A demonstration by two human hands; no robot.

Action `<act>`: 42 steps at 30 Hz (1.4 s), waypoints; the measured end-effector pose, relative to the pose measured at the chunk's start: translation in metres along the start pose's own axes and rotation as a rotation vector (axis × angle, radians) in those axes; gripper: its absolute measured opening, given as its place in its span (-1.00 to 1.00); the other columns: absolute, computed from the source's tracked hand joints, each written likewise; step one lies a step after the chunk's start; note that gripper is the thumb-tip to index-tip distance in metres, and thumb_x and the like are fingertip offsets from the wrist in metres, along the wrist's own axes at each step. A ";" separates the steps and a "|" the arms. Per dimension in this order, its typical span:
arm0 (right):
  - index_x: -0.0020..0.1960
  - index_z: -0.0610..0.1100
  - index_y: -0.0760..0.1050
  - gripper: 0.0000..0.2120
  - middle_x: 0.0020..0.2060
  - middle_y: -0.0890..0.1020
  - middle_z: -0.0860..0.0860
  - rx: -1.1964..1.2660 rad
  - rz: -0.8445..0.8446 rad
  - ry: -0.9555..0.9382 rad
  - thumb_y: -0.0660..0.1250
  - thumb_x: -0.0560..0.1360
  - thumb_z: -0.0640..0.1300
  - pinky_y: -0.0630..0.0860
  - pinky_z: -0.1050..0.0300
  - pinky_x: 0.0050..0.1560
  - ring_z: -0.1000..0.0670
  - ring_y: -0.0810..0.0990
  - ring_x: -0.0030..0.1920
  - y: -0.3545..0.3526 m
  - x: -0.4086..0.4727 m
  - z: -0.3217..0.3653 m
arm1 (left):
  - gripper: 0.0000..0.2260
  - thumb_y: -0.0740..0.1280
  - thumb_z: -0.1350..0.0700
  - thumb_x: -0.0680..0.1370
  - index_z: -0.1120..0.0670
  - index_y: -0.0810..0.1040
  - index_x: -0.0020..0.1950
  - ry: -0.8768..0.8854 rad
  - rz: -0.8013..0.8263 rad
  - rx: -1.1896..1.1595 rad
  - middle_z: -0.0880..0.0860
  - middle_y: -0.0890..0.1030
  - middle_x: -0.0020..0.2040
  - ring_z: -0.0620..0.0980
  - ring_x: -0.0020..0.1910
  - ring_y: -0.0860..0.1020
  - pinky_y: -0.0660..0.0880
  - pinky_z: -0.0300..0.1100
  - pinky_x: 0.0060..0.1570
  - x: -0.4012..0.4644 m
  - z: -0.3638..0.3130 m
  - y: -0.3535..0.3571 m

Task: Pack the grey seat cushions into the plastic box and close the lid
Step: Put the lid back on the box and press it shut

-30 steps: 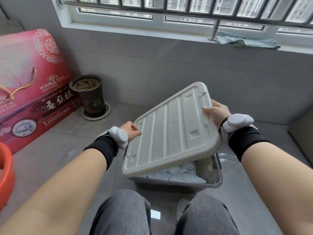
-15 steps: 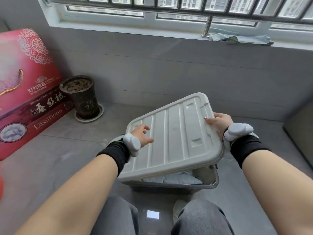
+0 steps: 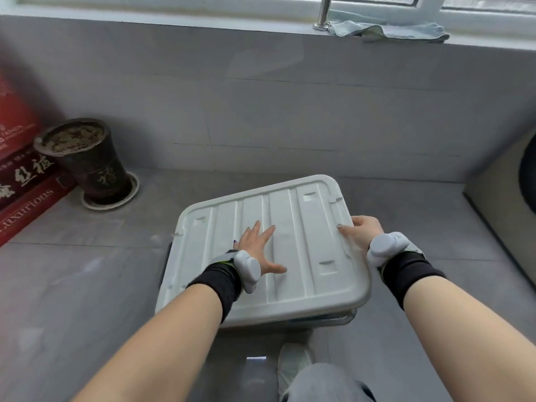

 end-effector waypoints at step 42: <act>0.48 -0.07 0.18 -0.13 0.43 0.23 -0.15 -0.308 -0.020 0.296 0.54 0.29 0.00 0.25 -0.03 0.43 -0.17 0.27 0.43 0.017 0.064 -0.130 | 0.03 0.44 -0.36 0.21 -0.25 -0.08 0.51 0.122 -0.022 0.152 0.00 -0.19 0.56 0.09 0.54 -0.24 -0.24 0.09 0.49 0.065 -0.033 0.098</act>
Point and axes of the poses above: each hand's wrist, its own x-axis towards the middle knuckle, its own y-axis out of the palm, z = x × y, the point moved 5 cm from there along x, towards the middle knuckle
